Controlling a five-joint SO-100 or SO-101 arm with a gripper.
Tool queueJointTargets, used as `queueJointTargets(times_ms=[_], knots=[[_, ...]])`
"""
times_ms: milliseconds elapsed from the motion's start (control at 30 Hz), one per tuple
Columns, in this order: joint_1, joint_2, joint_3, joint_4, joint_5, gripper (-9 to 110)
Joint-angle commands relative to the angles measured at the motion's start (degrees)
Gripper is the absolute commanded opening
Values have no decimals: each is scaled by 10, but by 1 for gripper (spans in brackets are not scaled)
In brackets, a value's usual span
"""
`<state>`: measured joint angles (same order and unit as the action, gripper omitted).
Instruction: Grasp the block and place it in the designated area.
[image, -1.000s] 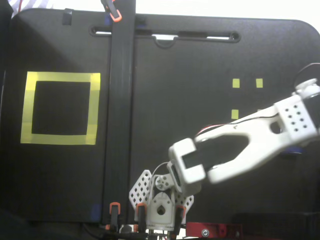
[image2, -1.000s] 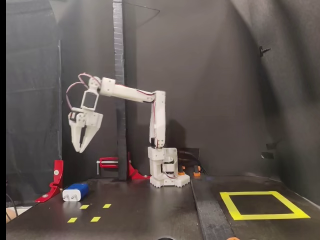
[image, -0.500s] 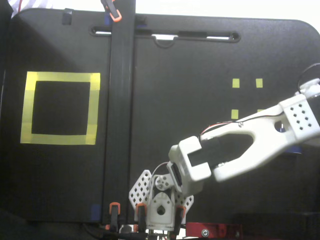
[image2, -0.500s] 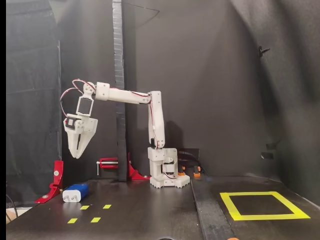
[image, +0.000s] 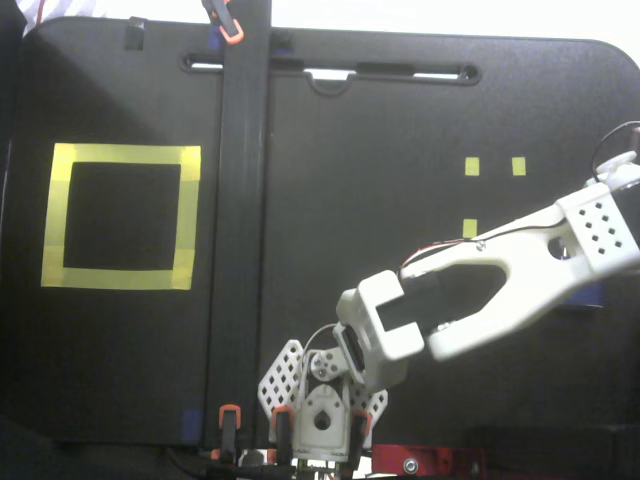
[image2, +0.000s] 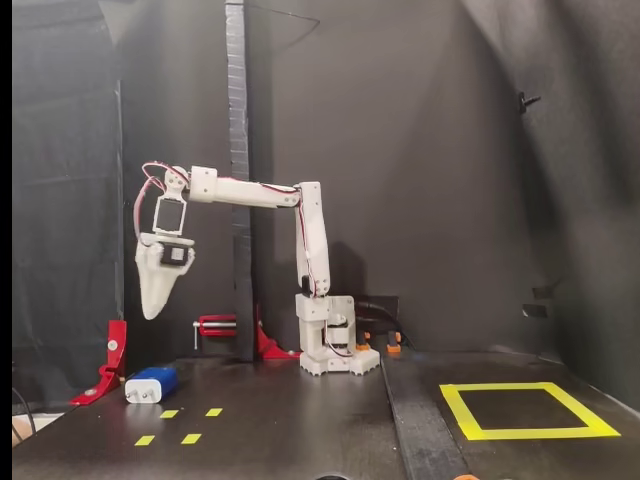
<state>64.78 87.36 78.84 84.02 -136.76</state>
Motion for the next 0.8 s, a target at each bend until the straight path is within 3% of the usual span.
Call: queueJointTargets(times_ms=[0, 167, 767], knots=[[-4, 3, -20, 6, -104, 0], [-4, 4, -22, -6, -211, 0], [8, 1, -21, 26, -209, 0]])
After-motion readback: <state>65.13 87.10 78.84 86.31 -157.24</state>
